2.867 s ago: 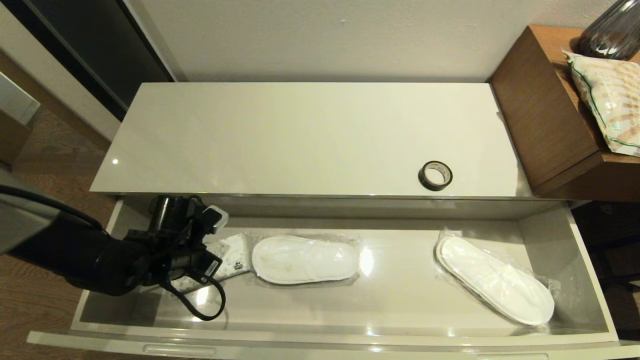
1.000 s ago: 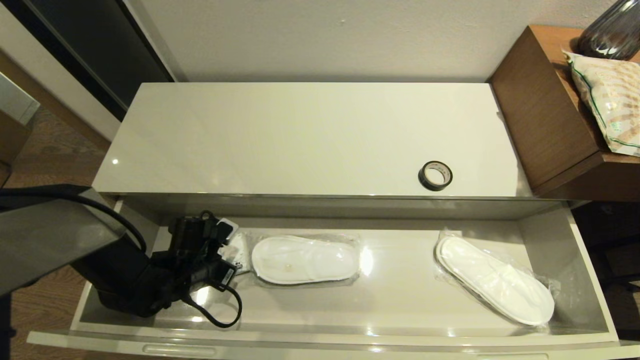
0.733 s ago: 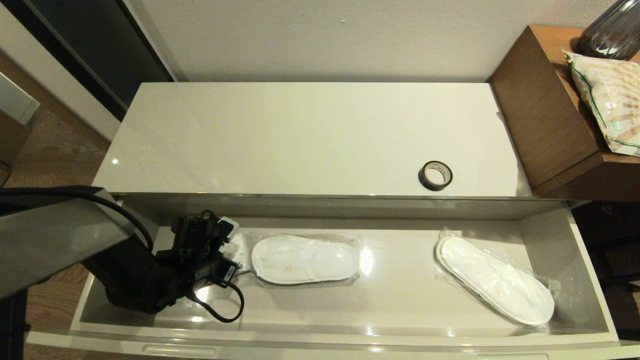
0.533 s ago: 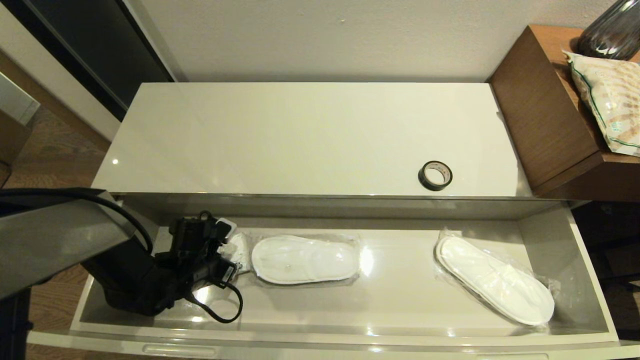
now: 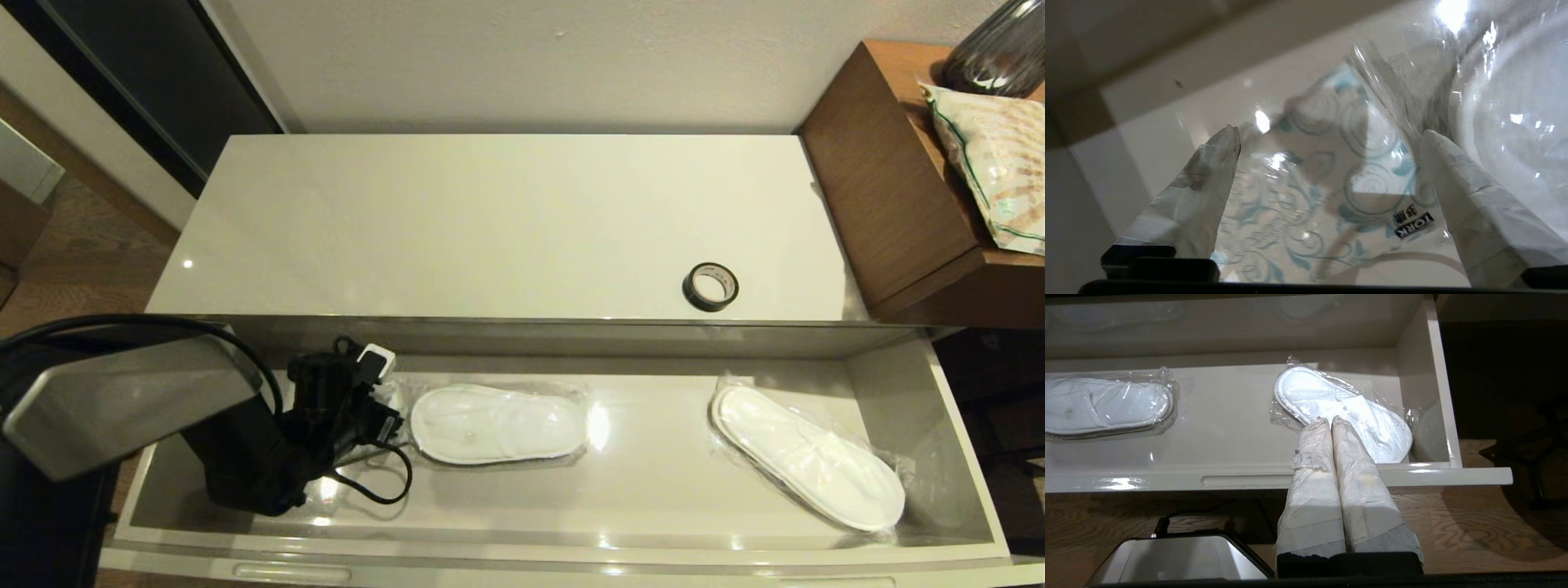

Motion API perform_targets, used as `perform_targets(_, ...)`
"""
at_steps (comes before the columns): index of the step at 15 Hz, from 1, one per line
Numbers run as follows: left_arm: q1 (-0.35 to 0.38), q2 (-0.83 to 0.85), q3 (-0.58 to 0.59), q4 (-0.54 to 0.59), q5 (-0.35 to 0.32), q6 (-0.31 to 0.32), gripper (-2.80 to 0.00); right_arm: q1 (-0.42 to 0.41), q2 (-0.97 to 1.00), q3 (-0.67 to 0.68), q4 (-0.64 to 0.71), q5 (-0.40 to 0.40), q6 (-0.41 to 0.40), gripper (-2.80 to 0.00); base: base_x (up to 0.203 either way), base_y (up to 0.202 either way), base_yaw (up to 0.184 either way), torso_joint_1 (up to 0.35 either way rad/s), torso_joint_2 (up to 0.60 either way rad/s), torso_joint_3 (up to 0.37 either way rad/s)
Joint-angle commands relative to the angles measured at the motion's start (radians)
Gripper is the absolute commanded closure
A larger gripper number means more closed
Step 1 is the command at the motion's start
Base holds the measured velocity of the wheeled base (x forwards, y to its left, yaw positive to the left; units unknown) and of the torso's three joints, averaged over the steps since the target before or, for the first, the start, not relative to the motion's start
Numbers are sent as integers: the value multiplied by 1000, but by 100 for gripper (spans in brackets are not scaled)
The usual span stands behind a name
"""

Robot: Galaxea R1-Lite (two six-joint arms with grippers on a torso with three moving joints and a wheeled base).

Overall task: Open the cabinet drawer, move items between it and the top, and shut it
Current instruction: Take out the tissue from the drawer

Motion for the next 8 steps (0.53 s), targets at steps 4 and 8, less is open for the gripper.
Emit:
perform_targets(4,-15,8,-25,-6,-24,59,-280,0,2,0,0,0,-1,0,0,0,0,0,0,0)
perform_targets(8,-18,15,-8,13,-24,61,-280,0,2,0,0,1,-1,0,0,0,0,0,0,0)
